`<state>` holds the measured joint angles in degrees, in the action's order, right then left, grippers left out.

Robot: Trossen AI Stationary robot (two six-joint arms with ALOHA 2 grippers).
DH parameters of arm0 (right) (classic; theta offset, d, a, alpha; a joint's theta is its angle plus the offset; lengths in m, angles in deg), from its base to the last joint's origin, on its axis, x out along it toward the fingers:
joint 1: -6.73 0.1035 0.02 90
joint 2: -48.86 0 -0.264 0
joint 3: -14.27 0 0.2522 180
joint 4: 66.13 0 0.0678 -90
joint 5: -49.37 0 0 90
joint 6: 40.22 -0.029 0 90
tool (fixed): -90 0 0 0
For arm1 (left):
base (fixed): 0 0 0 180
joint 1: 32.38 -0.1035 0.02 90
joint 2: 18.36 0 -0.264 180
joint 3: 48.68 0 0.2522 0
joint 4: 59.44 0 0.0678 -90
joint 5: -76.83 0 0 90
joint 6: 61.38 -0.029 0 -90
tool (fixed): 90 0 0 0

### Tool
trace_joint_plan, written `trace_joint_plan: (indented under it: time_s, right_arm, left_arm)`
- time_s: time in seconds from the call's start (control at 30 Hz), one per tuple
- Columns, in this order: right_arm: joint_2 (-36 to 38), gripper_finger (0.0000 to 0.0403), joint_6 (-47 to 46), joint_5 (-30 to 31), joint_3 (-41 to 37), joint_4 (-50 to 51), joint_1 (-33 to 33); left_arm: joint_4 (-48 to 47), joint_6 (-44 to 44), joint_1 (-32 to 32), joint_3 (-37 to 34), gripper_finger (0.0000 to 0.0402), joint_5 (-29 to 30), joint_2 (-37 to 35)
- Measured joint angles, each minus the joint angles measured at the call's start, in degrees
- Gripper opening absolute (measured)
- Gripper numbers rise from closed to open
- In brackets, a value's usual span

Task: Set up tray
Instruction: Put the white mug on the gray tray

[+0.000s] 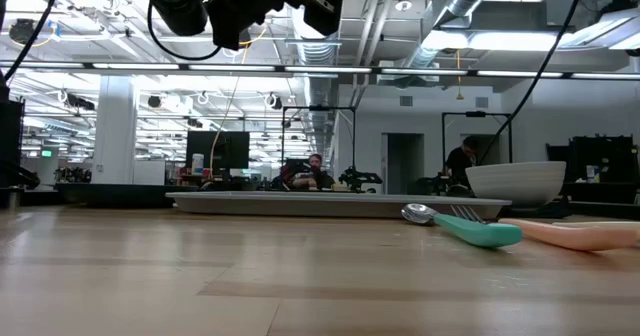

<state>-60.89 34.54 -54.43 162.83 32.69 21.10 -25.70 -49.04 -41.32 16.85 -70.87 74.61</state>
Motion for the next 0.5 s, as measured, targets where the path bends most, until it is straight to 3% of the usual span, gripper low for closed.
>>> trace_joint_plan:
  time_s: [0.17, 0.5]
  right_arm:
    - [2.2, 0.0077, -2.4, 0.4, 0.1, -0.2, -1.2]
    - [5.7, 0.0077, -12.5, 0.4, 0.2, -0.3, -7.3]
  left_arm:
    - [0.0, 0.6, -0.9, 0.0, 0.0049, -0.1, 0.0]
    - [-0.1, 0.7, -4.8, 0.0, 0.0027, 0.0, 0.0]
